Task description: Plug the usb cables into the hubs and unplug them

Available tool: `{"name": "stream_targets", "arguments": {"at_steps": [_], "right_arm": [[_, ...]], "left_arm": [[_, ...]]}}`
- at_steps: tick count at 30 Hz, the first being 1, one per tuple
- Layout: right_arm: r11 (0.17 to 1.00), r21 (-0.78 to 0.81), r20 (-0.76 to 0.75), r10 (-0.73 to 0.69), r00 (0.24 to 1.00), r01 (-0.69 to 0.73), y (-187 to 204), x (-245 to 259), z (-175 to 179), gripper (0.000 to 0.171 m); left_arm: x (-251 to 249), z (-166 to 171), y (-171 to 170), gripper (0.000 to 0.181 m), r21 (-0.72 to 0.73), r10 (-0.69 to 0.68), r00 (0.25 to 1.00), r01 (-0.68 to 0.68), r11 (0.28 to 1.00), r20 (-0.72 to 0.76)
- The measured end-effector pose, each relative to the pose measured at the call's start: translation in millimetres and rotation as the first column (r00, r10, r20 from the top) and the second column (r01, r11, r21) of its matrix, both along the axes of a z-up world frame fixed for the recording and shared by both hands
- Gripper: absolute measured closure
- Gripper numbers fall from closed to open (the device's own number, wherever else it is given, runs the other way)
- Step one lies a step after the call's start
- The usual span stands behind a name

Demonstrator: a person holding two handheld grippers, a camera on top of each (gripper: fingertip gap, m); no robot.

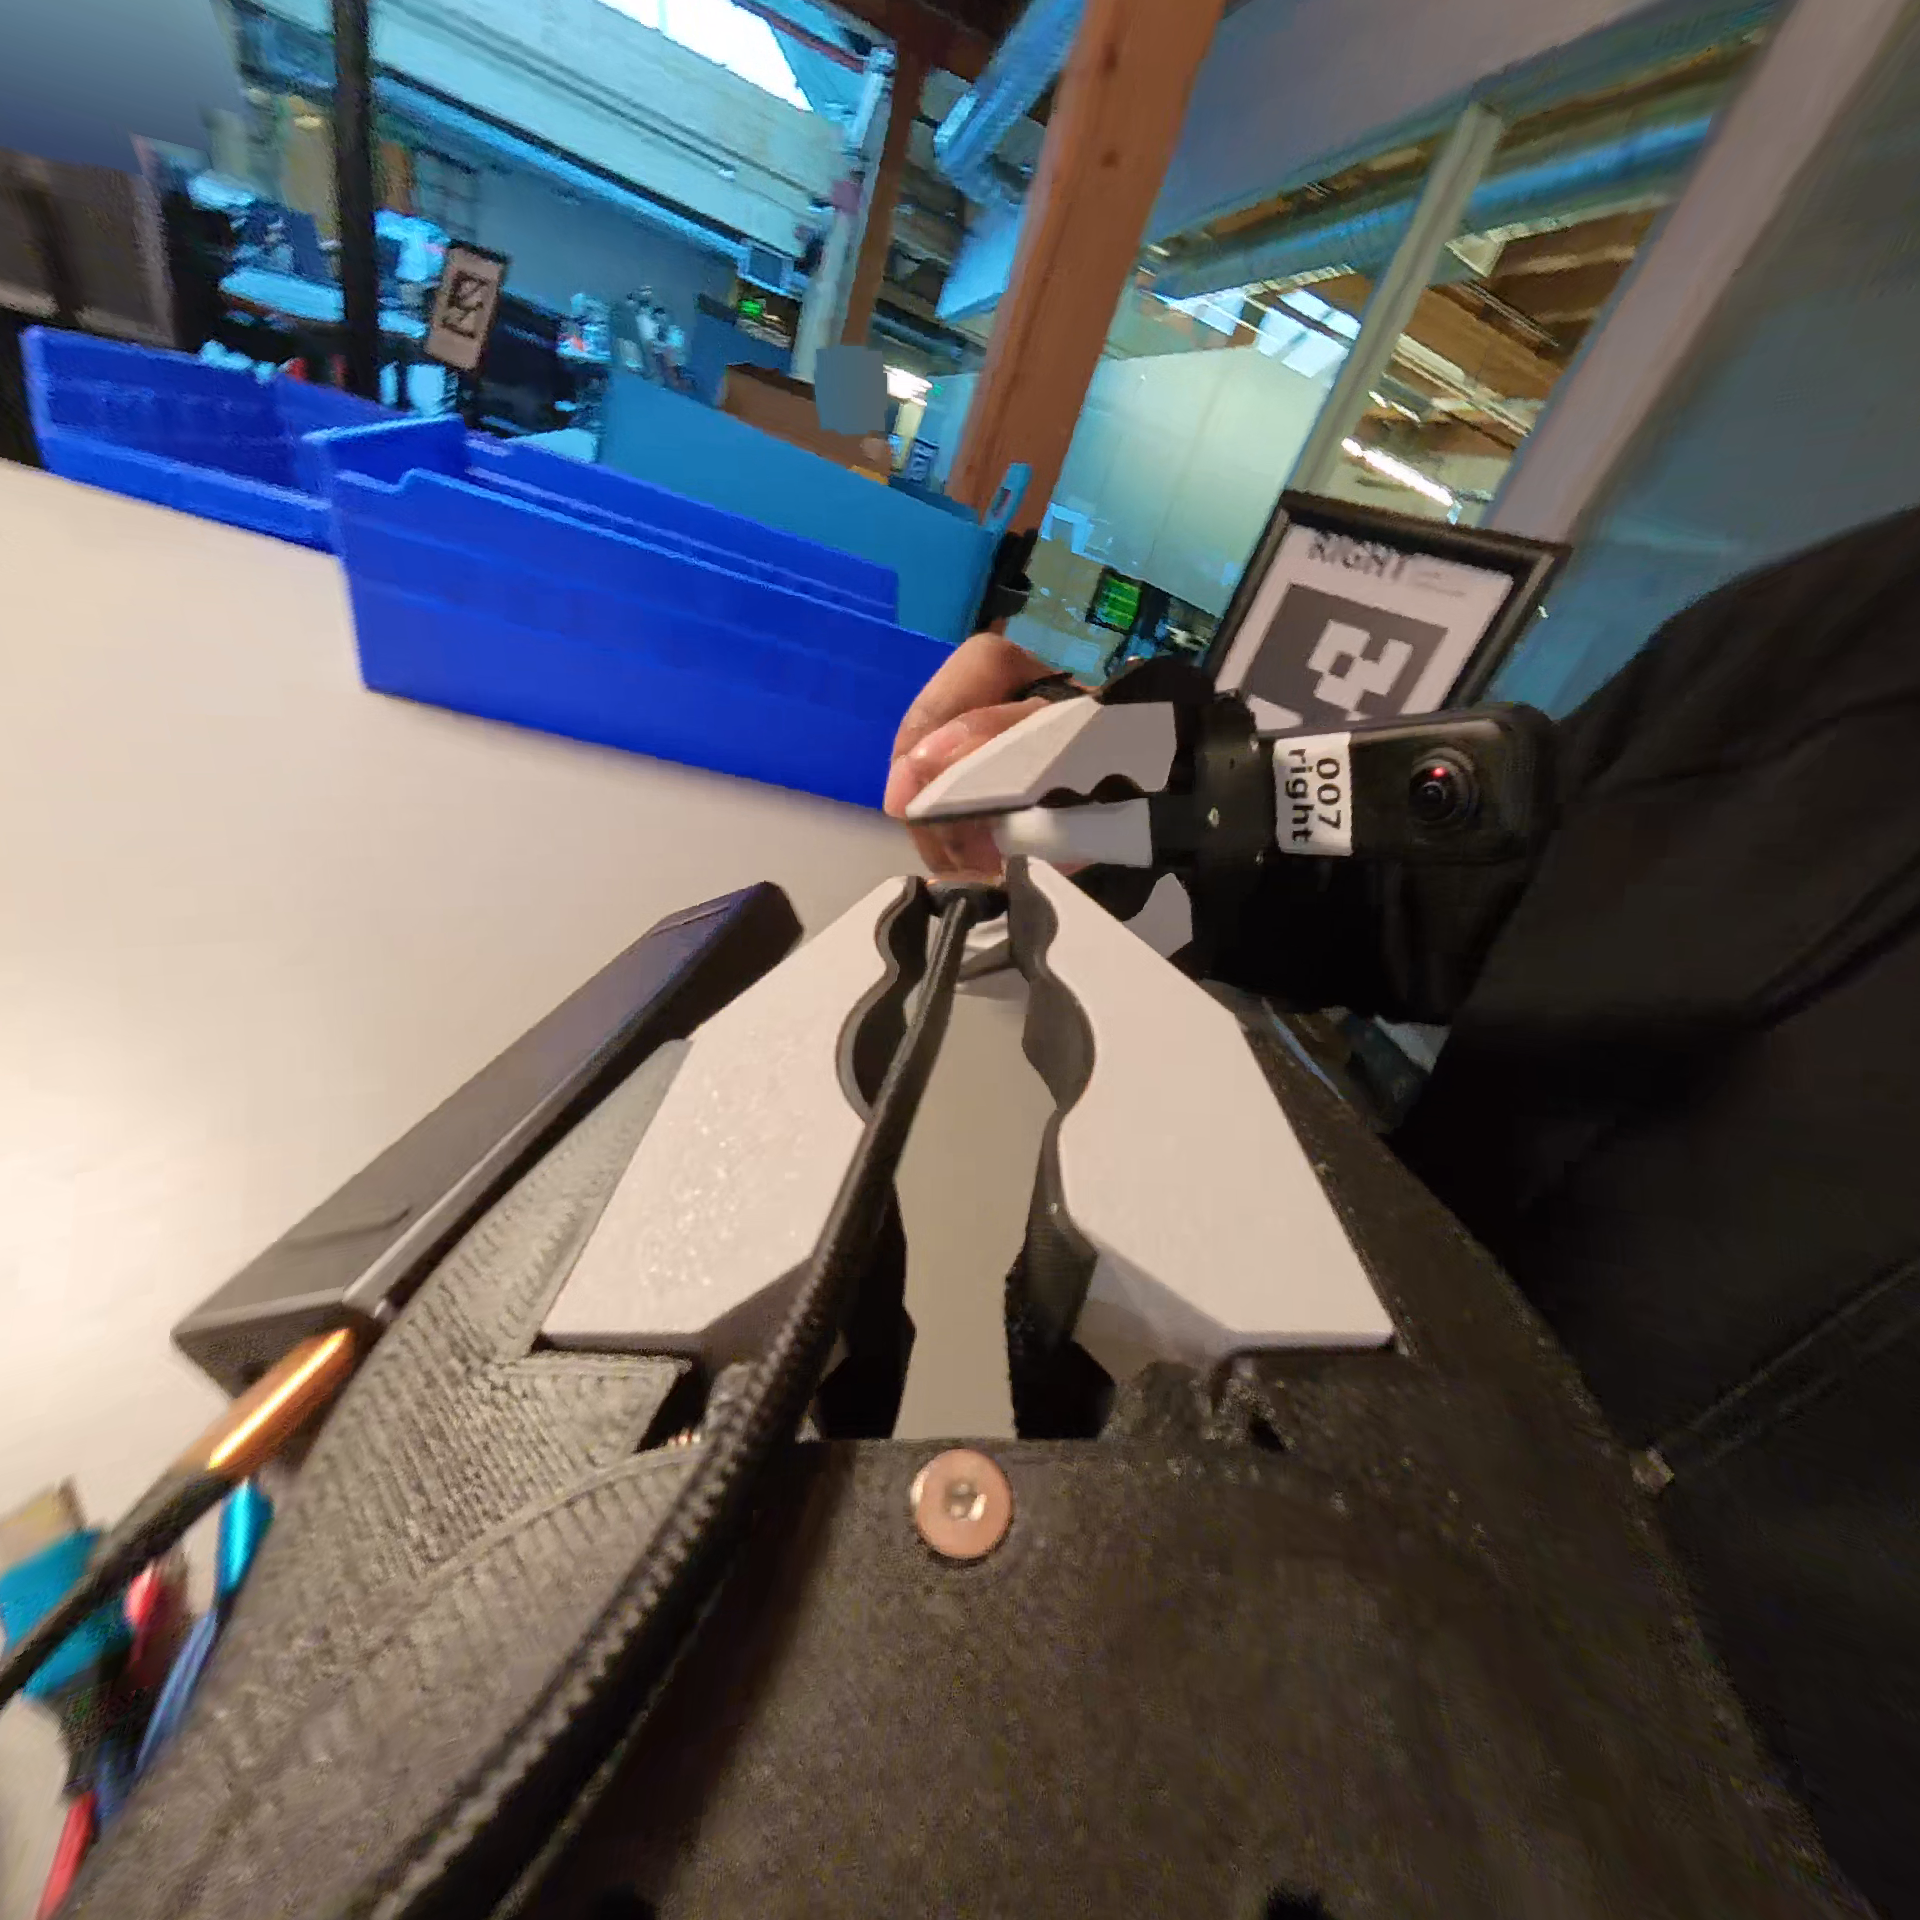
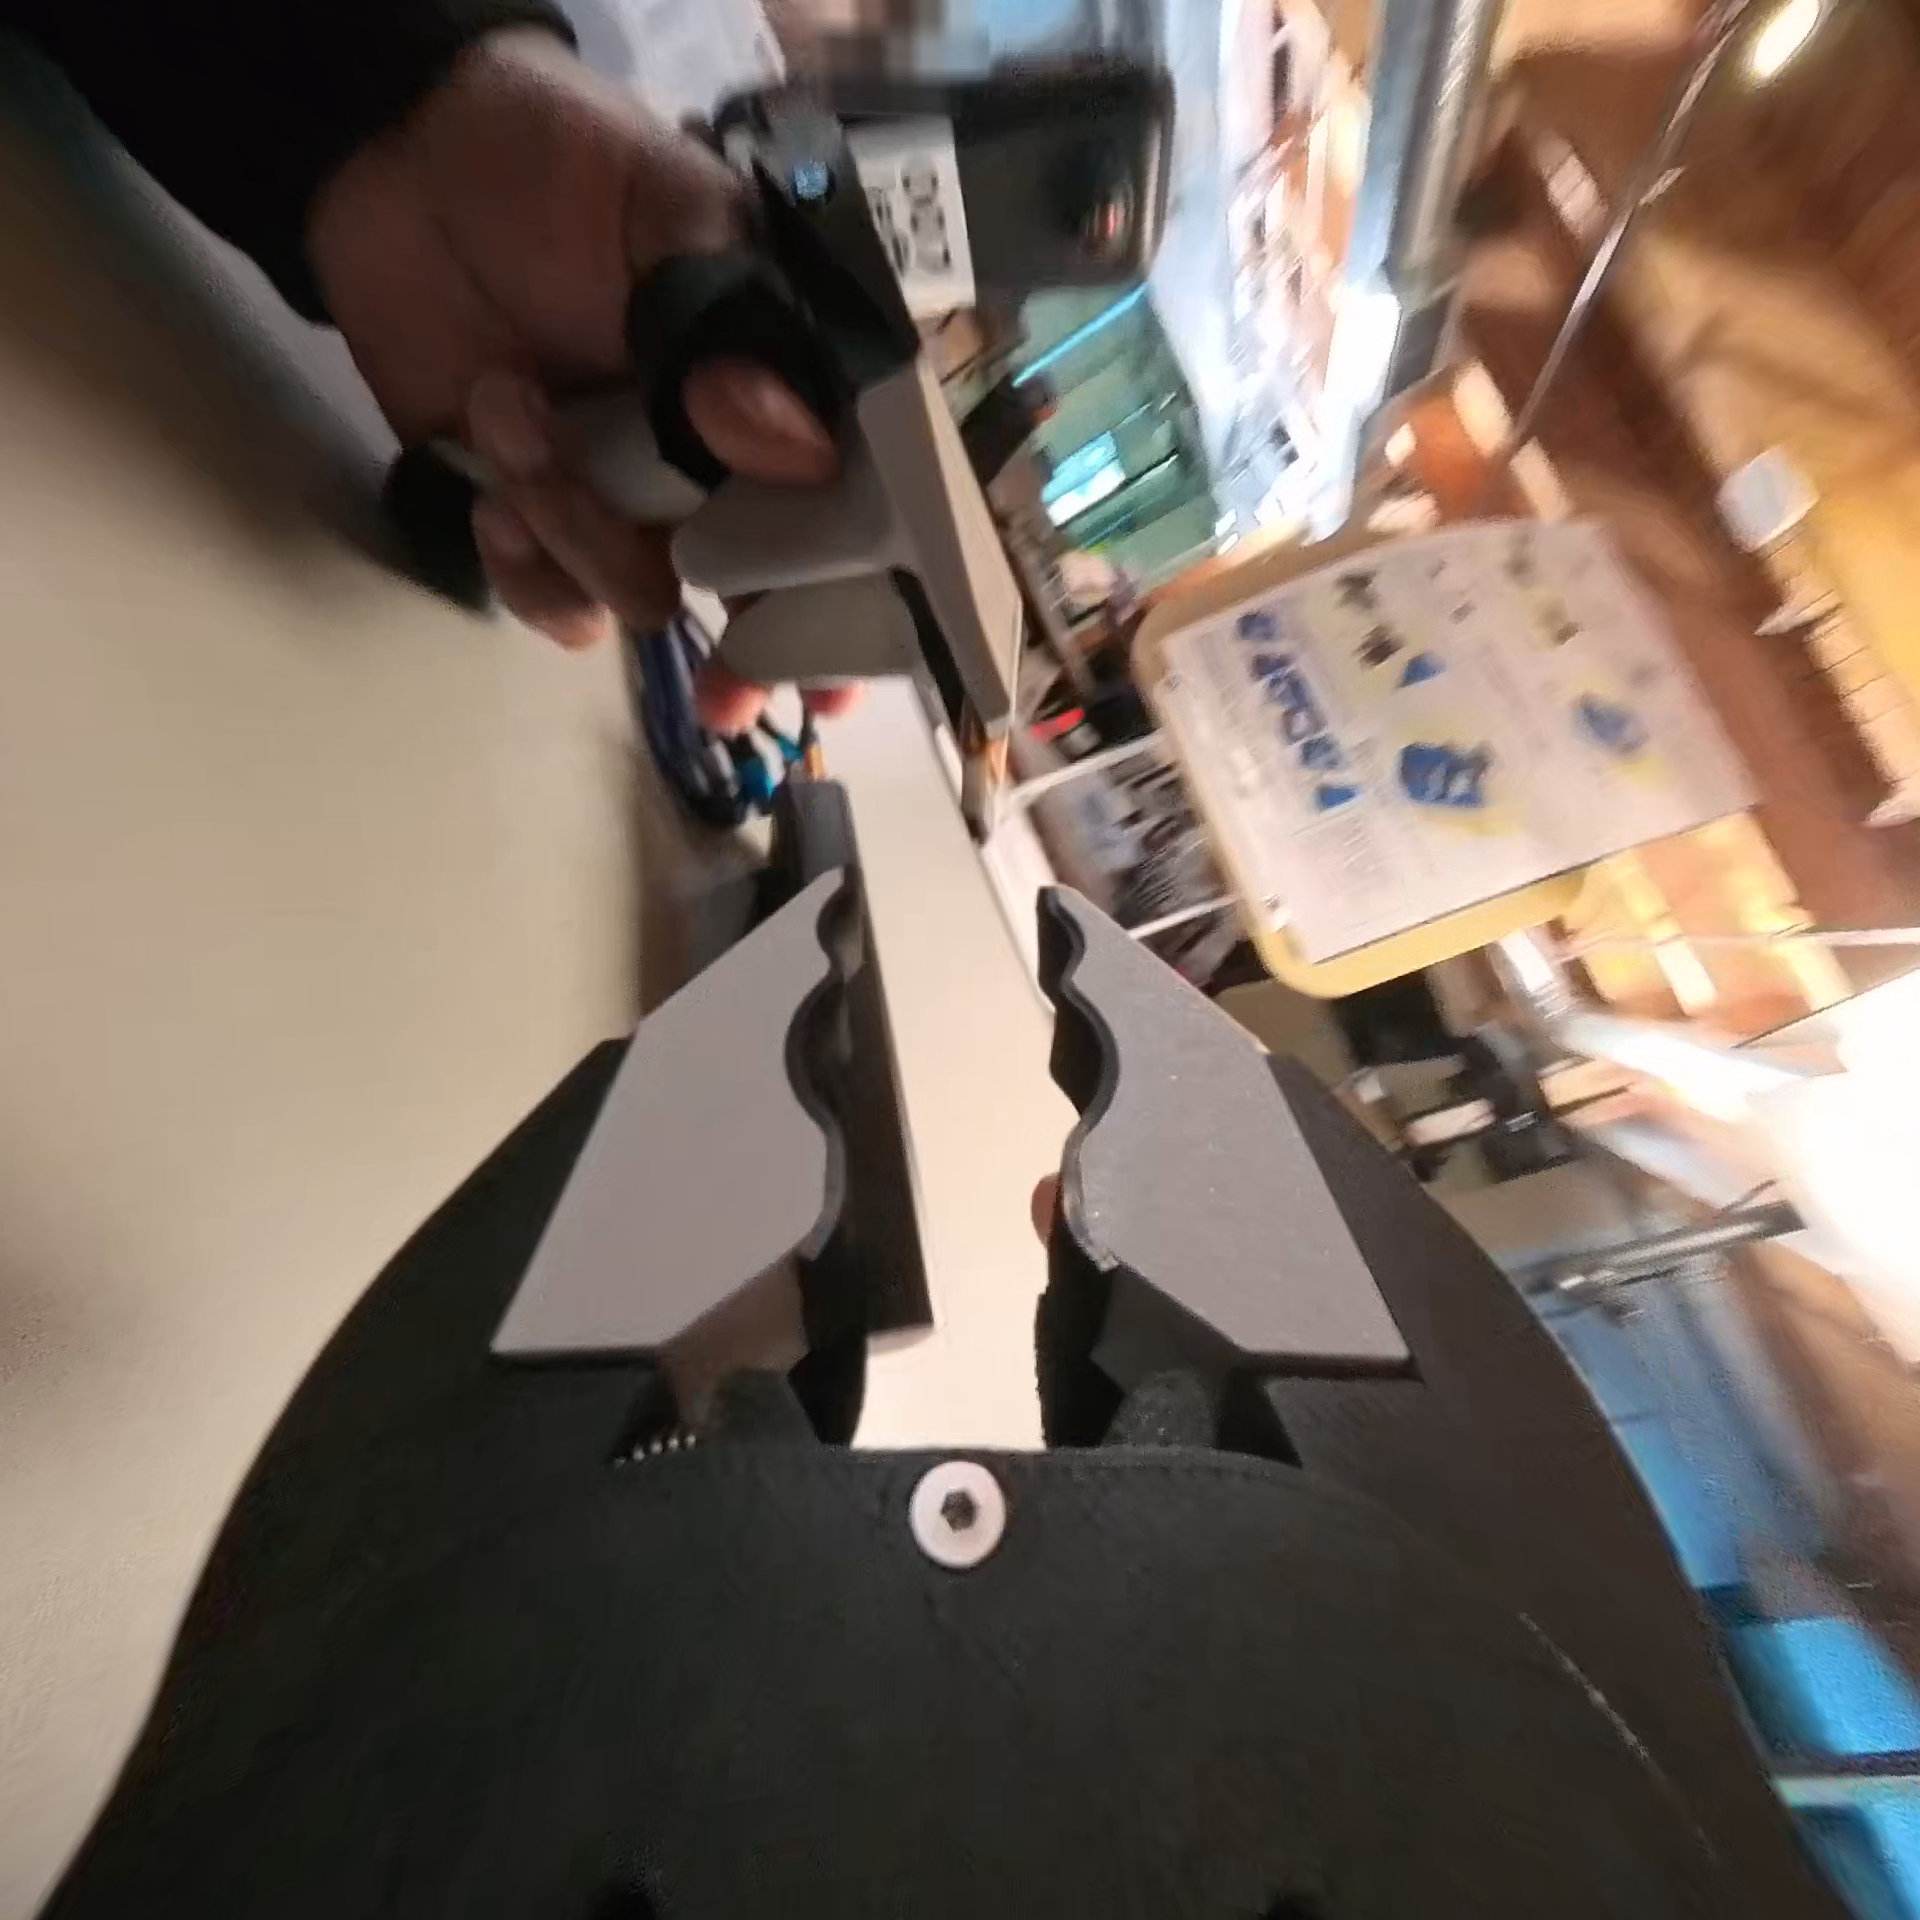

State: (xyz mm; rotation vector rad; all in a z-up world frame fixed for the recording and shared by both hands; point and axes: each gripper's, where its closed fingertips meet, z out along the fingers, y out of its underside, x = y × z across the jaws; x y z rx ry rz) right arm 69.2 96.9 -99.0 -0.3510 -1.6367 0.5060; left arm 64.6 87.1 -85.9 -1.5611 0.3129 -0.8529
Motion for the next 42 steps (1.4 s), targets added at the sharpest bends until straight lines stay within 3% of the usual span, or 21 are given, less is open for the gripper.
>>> {"name": "stream_targets", "arguments": {"at_steps": [4, 6, 10, 12, 18, 20, 23, 27, 30, 33, 37, 42], "right_arm": [[0.977, -0.192, 0.356, -0.018, 0.934, 0.092, 32, -6, -28, 0.113], [0.957, -0.260, 0.479, 0.010, 0.878, 0.131, 42, -13, -34, 0.110], [0.915, -0.362, 0.701, 0.140, 0.700, 0.180, 38, -31, -45, 0.102], [0.932, -0.308, 0.794, 0.142, 0.591, 0.190, 34, -38, -57, 0.093], [0.961, -0.138, 0.922, 0.036, 0.387, 0.238, 35, -62, -99, 0.086], [0.951, -0.200, 0.928, 0.106, 0.356, 0.237, 23, -63, -101, 0.106], [0.925, -0.263, 0.903, 0.137, 0.406, 0.274, 22, -73, -100, 0.114], [0.826, -0.458, 0.789, 0.208, 0.577, 0.328, 31, -88, -87, 0.114], [0.694, -0.651, 0.629, 0.269, 0.729, 0.306, 42, -95, -59, 0.115], [0.545, -0.819, 0.440, 0.394, 0.807, 0.180, 39, -92, -30, 0.115], [0.273, -0.962, 0.138, 0.527, 0.839, -0.014, 26, -84, 9, 0.116], [-0.014, -0.987, -0.134, 0.616, 0.776, -0.159, 6, -75, 43, 0.115]], "left_arm": [[-14, -8, -7, 0.163, -0.124, 0.034, 0.994, -0.021, 0.992, 0.104], [-17, -13, -9, 0.163, -0.152, 0.046, 0.994, -0.031, 0.988, 0.100], [-21, -13, -9, 0.163, -0.160, 0.046, 0.993, -0.028, 0.987, 0.108], [-22, -14, -10, 0.163, -0.166, 0.046, 0.993, -0.027, 0.986, 0.110], [-27, -16, -9, 0.163, -0.175, 0.067, 0.992, -0.047, 0.983, 0.108], [-30, -15, -9, 0.163, -0.173, 0.076, 0.991, -0.055, 0.983, 0.114], [-35, -11, -10, 0.163, -0.162, 0.098, 0.986, -0.075, 0.984, 0.134], [-48, 2, -10, 0.163, -0.127, 0.147, 0.967, -0.122, 0.984, 0.207], [-54, 11, -11, 0.164, -0.093, 0.166, 0.957, -0.148, 0.985, 0.239], [-59, 22, -12, 0.164, -0.048, 0.195, 0.946, -0.188, 0.981, 0.258], [-75, 31, -12, 0.164, 0.002, 0.307, 0.916, -0.318, 0.948, 0.257], [-85, 40, -14, 0.165, 0.069, 0.405, 0.868, -0.440, 0.895, 0.287]]}}
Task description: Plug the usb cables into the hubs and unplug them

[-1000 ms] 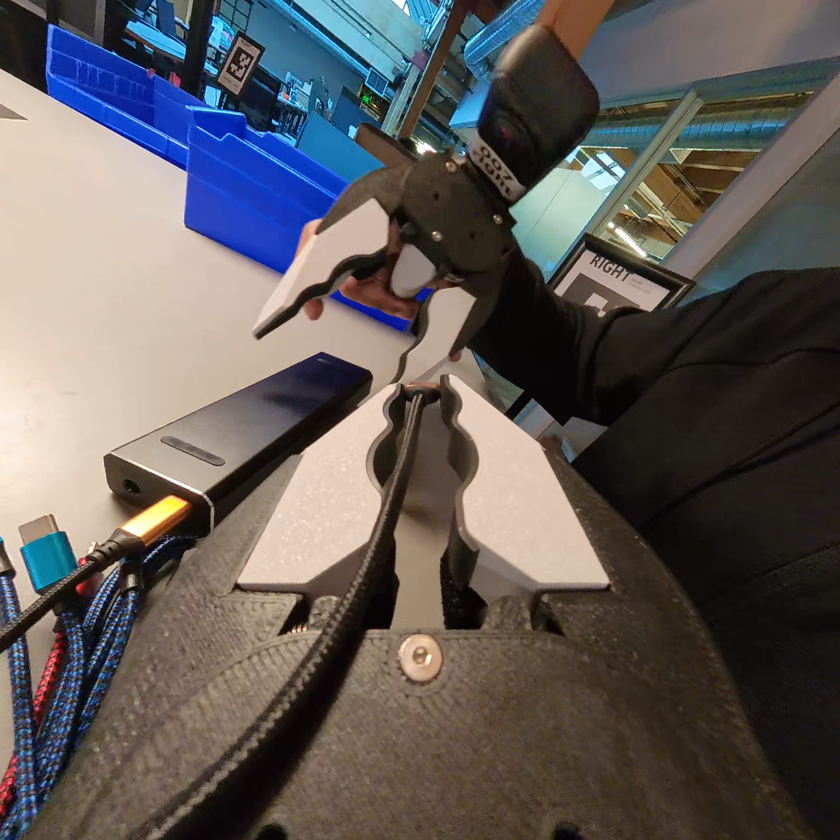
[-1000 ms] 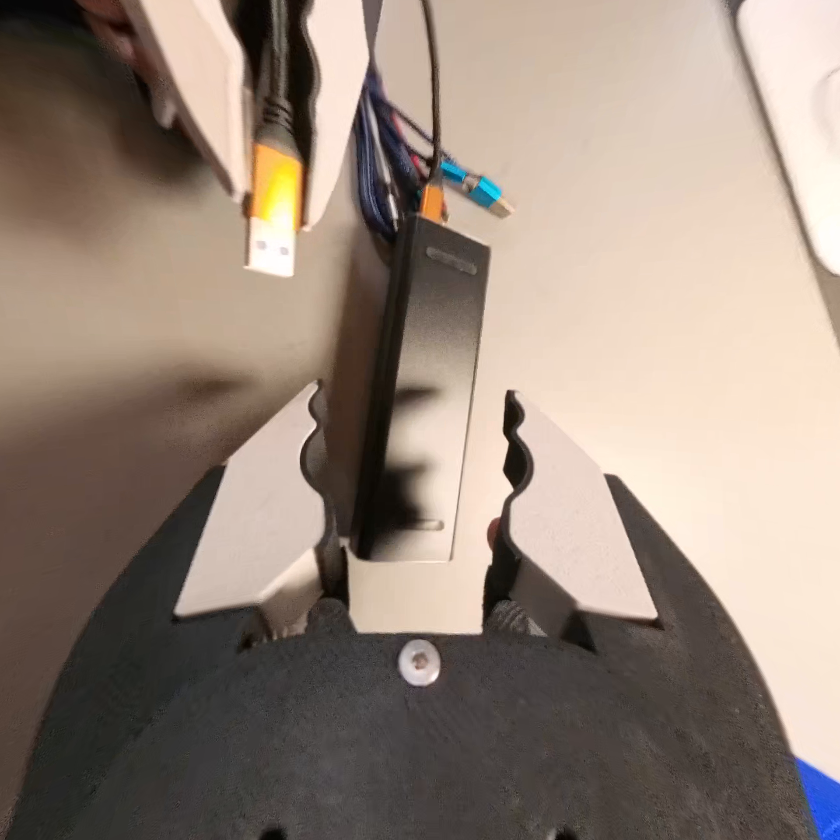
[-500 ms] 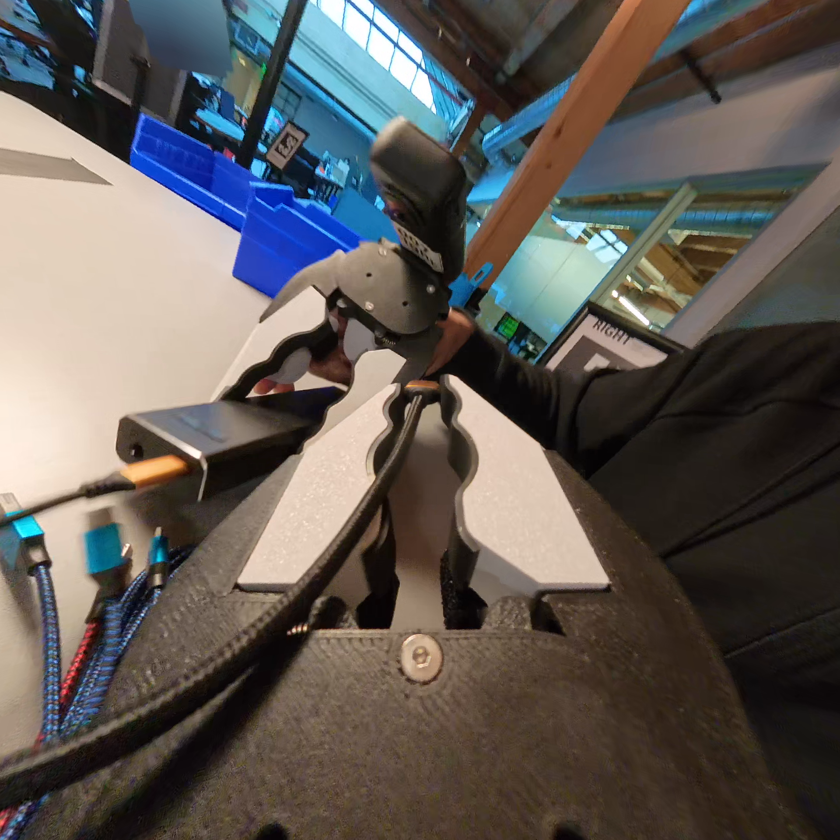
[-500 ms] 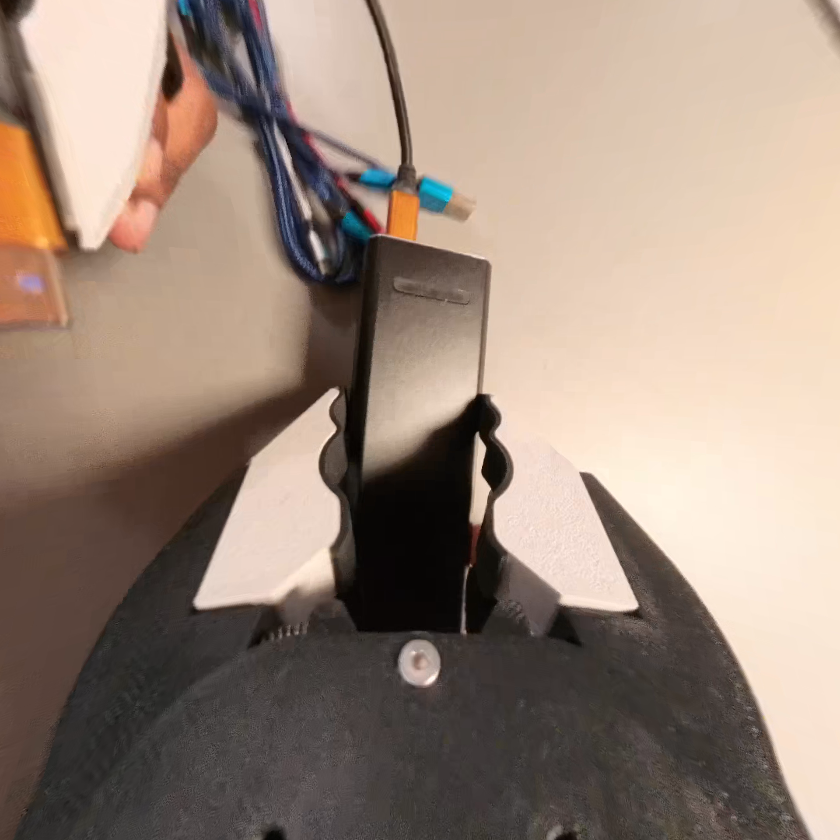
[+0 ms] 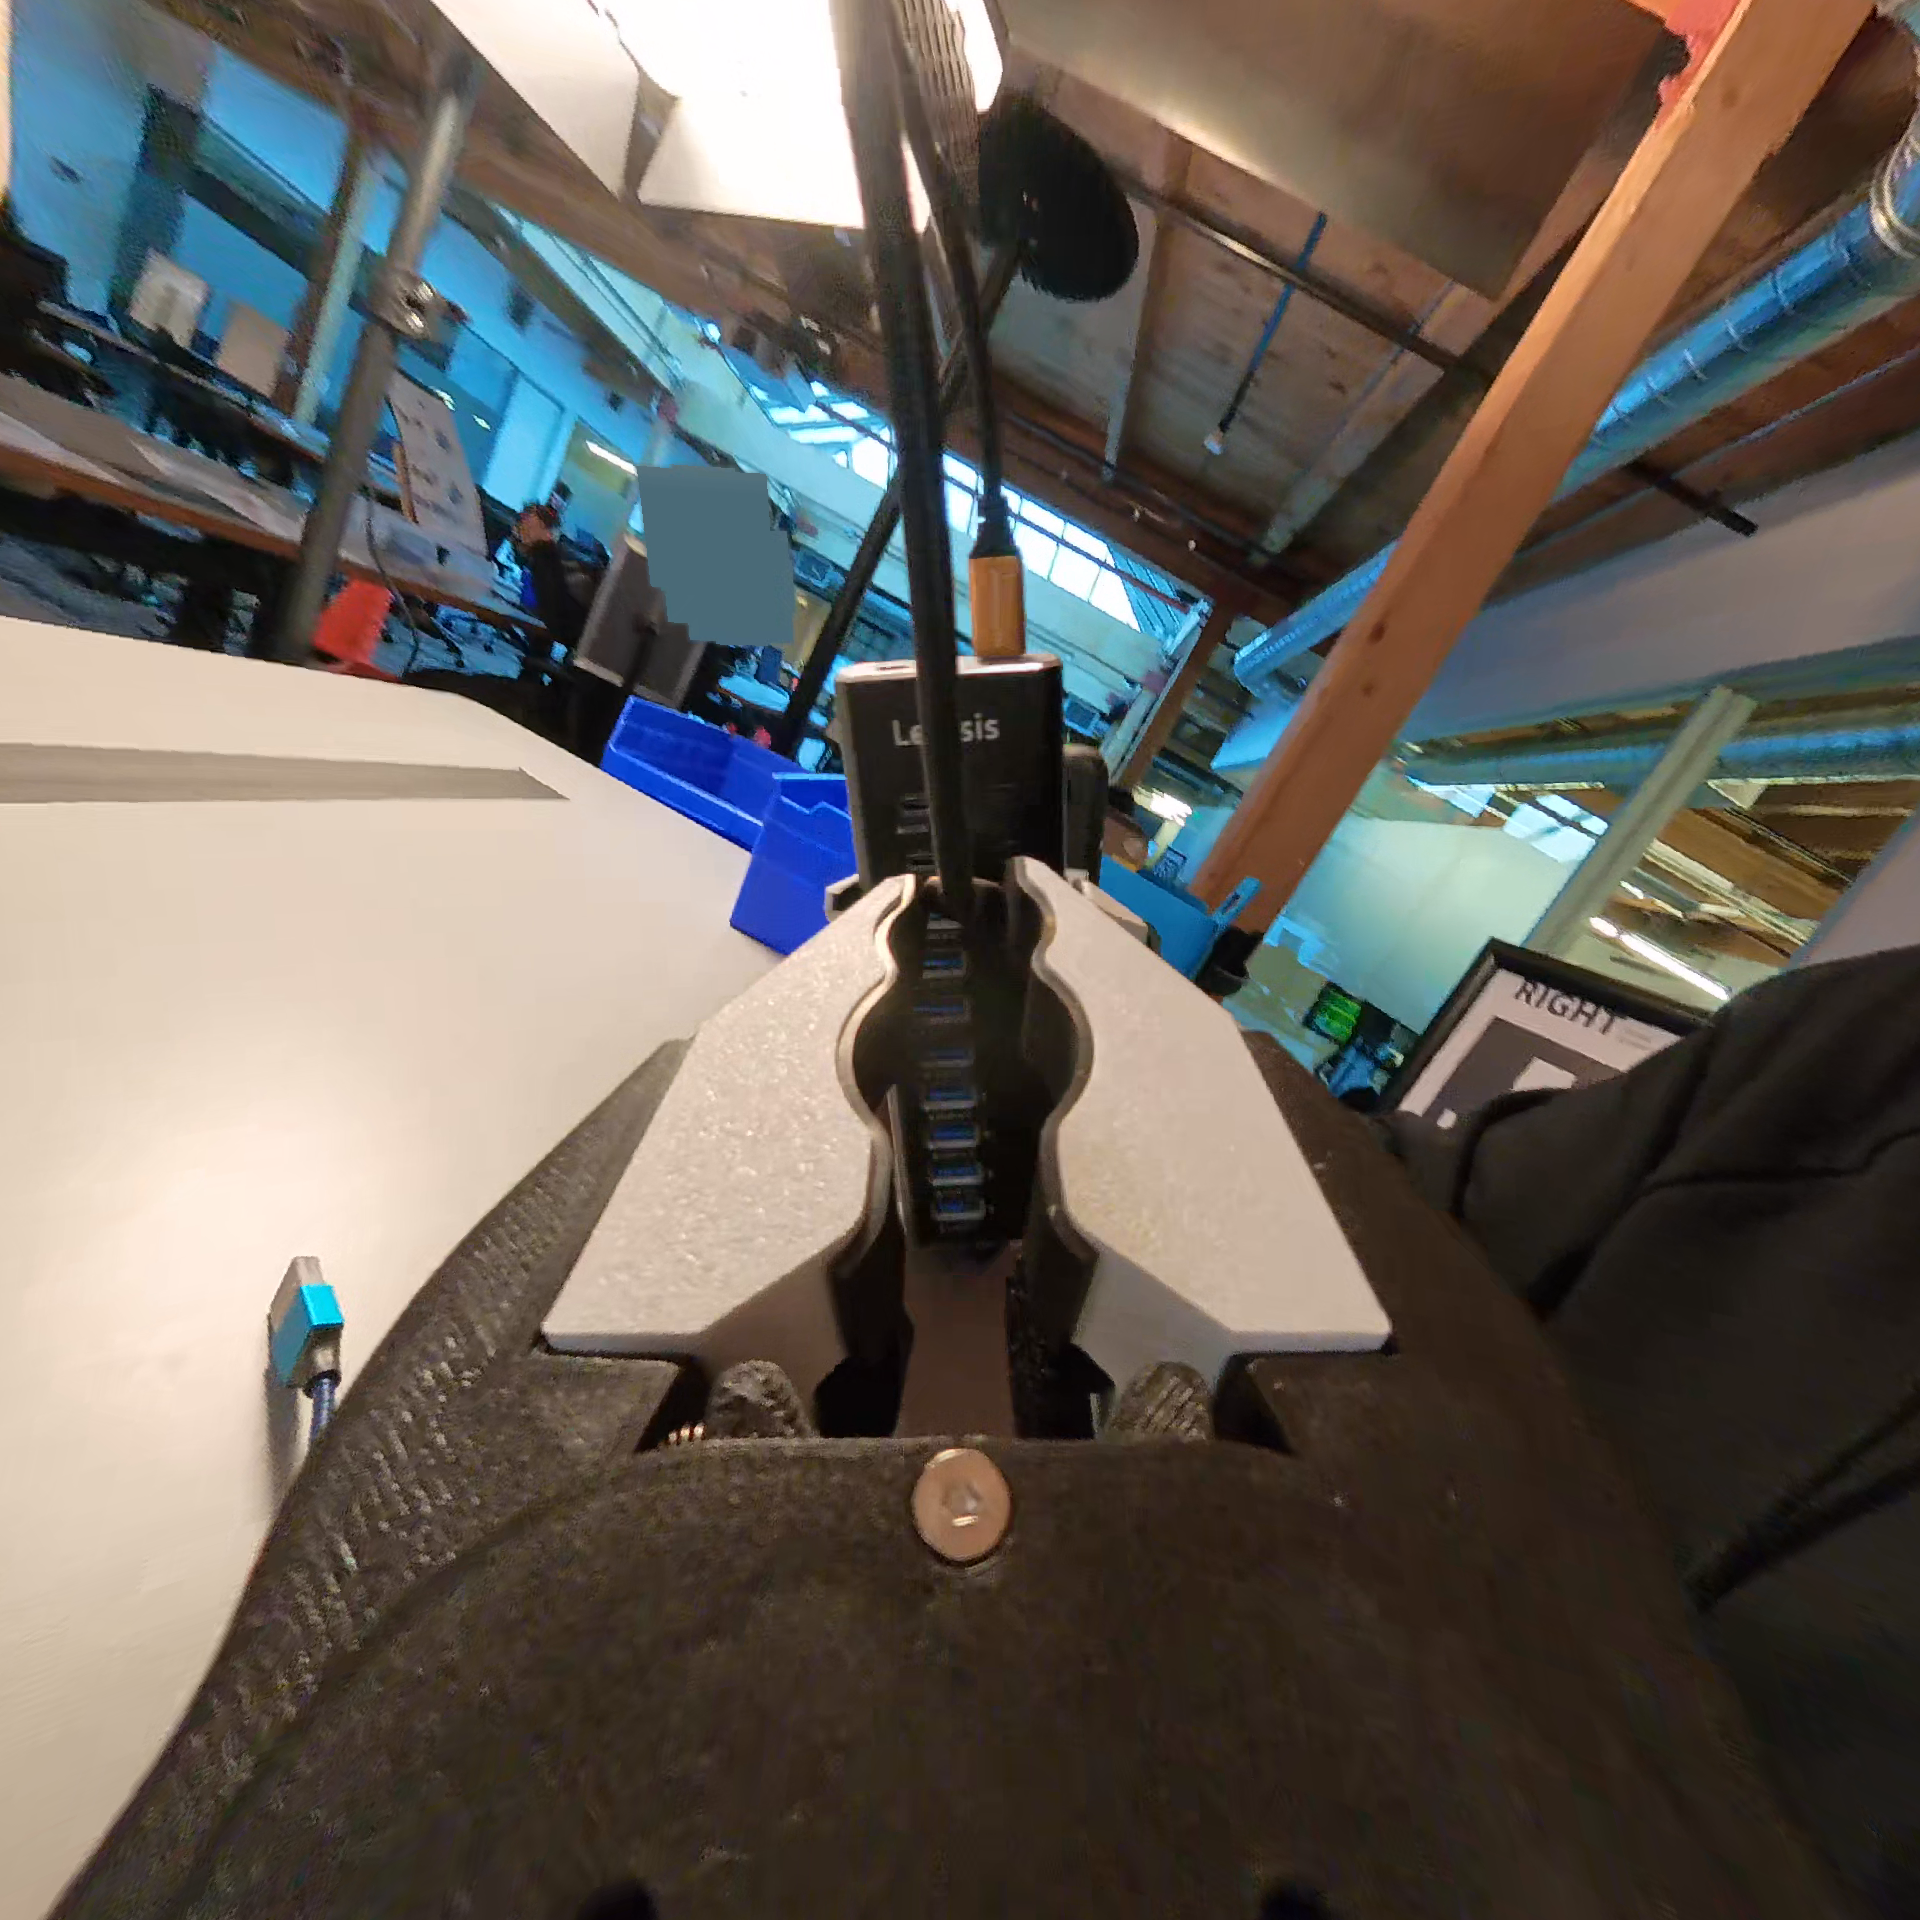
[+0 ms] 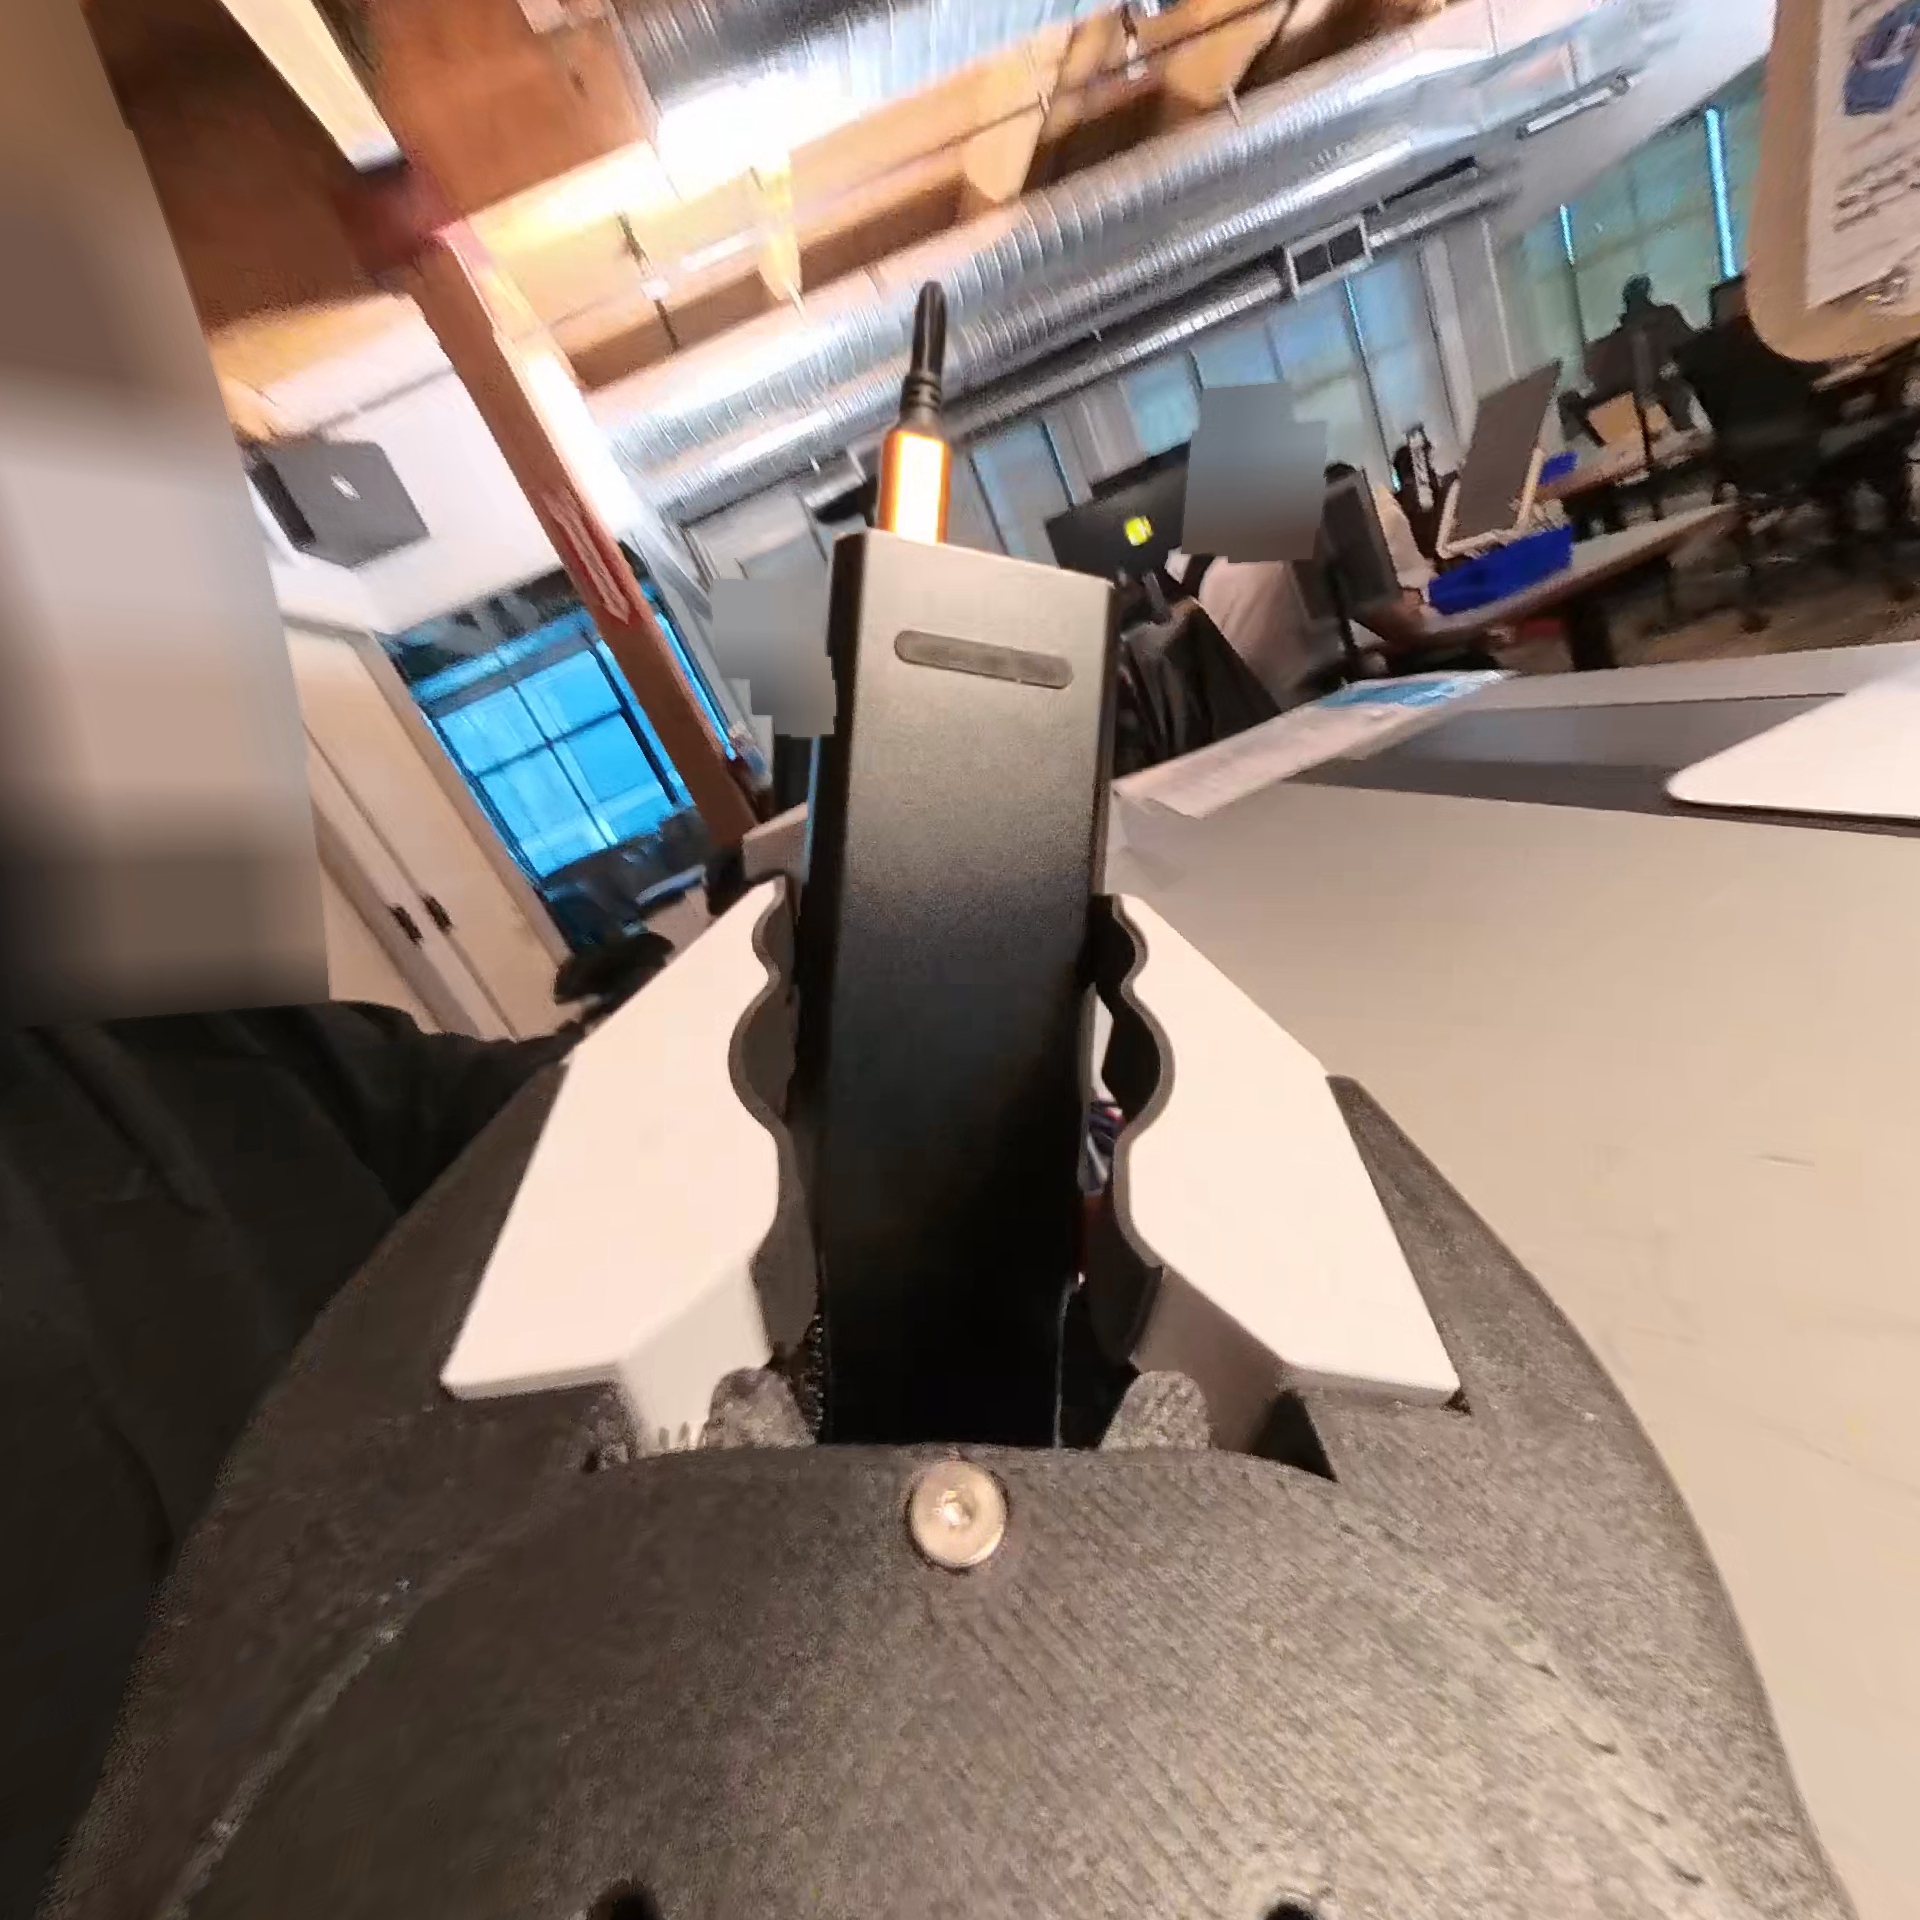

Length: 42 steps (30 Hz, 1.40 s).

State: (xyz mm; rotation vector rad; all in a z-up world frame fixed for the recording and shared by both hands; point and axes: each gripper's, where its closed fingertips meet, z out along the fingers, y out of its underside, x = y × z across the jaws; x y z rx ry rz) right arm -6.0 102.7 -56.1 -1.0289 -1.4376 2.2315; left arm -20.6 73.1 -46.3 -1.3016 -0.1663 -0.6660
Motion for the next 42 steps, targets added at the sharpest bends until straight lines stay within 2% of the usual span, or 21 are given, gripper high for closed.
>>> {"name": "stream_targets", "arguments": {"at_steps": [5, 10, 20, 26, 30, 37, 42], "right_arm": [[0.996, -0.070, -0.061, 0.046, 0.997, -0.050, -24, 5, 8, 0.114], [0.992, -0.107, -0.111, 0.049, 0.993, -0.061, -26, 9, 18, 0.114], [0.993, -0.117, -0.126, 0.020, 0.992, -0.035, -27, 8, 20, 0.113], [0.999, -0.038, -0.124, -0.027, 0.992, 0.022, -31, 4, 14, 0.112], [0.999, 0.018, -0.123, -0.043, 0.991, 0.046, -33, 2, 10, 0.112], [0.993, 0.101, -0.115, -0.044, 0.992, 0.056, -39, 3, 2, 0.113], [0.975, 0.202, -0.103, -0.070, 0.992, 0.090, -36, 1, -5, 0.114]], "left_arm": [[8, 4, -1, 0.163, 0.068, 0.016, 0.994, -0.024, 0.997, 0.104], [8, 4, -3, 0.164, 0.092, 0.015, 0.986, -0.031, 0.995, 0.169], [13, 4, -4, 0.164, 0.146, 0.040, 0.972, -0.075, 0.986, 0.232], [10, 0, -6, 0.164, 0.157, 0.083, 0.964, -0.125, 0.980, 0.253], [10, -1, -5, 0.165, 0.149, 0.113, 0.971, -0.146, 0.978, 0.210], [14, -1, -2, 0.163, 0.119, 0.157, 0.987, -0.160, 0.980, 0.031], [15, -6, 3, 0.163, 0.050, 0.097, 0.993, -0.093, 0.994, -0.068]]}}
